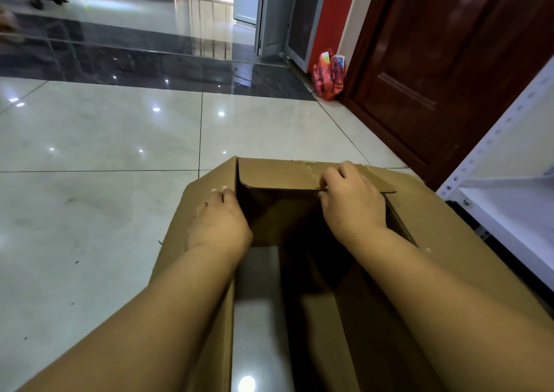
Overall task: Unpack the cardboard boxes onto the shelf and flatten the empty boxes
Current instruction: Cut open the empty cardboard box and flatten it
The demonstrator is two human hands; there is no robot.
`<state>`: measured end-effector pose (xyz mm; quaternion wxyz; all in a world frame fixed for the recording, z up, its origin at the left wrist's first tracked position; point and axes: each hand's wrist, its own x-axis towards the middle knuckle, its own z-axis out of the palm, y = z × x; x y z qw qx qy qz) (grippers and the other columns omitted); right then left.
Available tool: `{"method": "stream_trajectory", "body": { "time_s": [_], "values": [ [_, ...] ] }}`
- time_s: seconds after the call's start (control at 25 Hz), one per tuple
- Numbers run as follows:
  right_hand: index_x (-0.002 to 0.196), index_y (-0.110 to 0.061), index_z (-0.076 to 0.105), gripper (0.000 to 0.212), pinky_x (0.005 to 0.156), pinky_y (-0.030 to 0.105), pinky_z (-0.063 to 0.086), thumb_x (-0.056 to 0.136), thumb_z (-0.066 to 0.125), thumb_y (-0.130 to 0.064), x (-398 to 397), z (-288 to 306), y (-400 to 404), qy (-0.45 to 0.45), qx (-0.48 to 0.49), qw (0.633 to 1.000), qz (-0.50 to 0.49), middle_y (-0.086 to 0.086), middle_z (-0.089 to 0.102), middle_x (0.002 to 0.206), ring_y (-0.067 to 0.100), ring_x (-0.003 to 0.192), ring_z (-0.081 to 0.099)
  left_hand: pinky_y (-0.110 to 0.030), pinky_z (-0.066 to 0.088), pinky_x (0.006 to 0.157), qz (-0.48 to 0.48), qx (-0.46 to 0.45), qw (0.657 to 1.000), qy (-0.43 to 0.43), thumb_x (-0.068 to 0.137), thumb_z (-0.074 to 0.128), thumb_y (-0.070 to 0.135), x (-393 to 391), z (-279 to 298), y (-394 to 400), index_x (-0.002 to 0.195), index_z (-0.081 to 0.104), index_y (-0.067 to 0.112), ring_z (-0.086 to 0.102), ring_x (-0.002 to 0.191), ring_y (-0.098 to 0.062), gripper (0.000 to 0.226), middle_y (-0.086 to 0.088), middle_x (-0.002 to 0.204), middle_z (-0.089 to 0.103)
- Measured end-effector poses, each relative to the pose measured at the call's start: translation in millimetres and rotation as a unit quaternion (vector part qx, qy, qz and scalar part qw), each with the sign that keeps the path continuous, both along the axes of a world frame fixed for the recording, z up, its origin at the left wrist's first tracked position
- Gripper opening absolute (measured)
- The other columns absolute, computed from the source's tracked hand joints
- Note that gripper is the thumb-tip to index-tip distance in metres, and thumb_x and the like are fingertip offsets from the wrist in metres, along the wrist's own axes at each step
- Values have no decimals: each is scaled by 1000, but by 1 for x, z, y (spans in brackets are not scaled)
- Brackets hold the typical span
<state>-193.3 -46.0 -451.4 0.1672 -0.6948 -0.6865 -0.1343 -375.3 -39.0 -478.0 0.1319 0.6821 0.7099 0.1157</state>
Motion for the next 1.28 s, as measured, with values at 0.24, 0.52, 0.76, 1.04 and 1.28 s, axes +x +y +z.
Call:
{"method": "stream_trajectory", "body": {
  "time_s": [0.24, 0.52, 0.76, 1.04, 1.28],
  "values": [
    [90, -2, 63, 24, 49, 29, 32, 71, 76, 6, 9, 16, 19, -6, 93, 994, 58, 14, 56, 85, 27, 63, 51, -38, 37, 104, 1, -26, 1000, 10, 93, 46, 10, 3, 8, -3, 151, 10, 11, 31, 136, -32, 69, -11, 154, 22],
    [131, -2, 54, 47, 81, 42, 50, 86, 67, -3, 22, 48, 49, -30, 74, 991, 106, 15, 54, 128, 34, 107, 58, -35, 45, 90, -10, -46, 993, 106, 92, 54, 24, 5, 17, 12, 139, 31, 11, 44, 121, -29, 54, -10, 137, 39],
    [153, -23, 16, 75, 116, 54, 21, 93, 61, -29, 23, 61, 91, -50, -128, 989, 49, -4, -9, 162, 26, 149, -2, -38, 38, 97, 19, -50, 990, 128, 95, 51, 28, 9, 22, 34, 134, 41, 11, 37, 124, -32, 43, -12, 134, 36],
    [154, -34, 3, 73, 116, 61, 5, 97, 49, -41, 28, 23, 121, -40, -264, 963, 32, -5, -15, 161, 31, 146, -17, -41, 36, 101, 27, -17, 993, 117, 99, 39, 19, 18, 8, 47, 147, 18, 10, 34, 128, -35, 53, -14, 143, 30],
    [153, -31, 13, 62, 117, 57, 15, 99, 42, -44, 28, -17, 127, -5, -249, 968, 35, 1, 13, 161, 30, 148, 6, -45, 28, 108, 46, -4, 993, 109, 101, 35, 18, 19, 3, 43, 152, 3, 15, 23, 134, -36, 60, -11, 150, 25]
  ]
}}
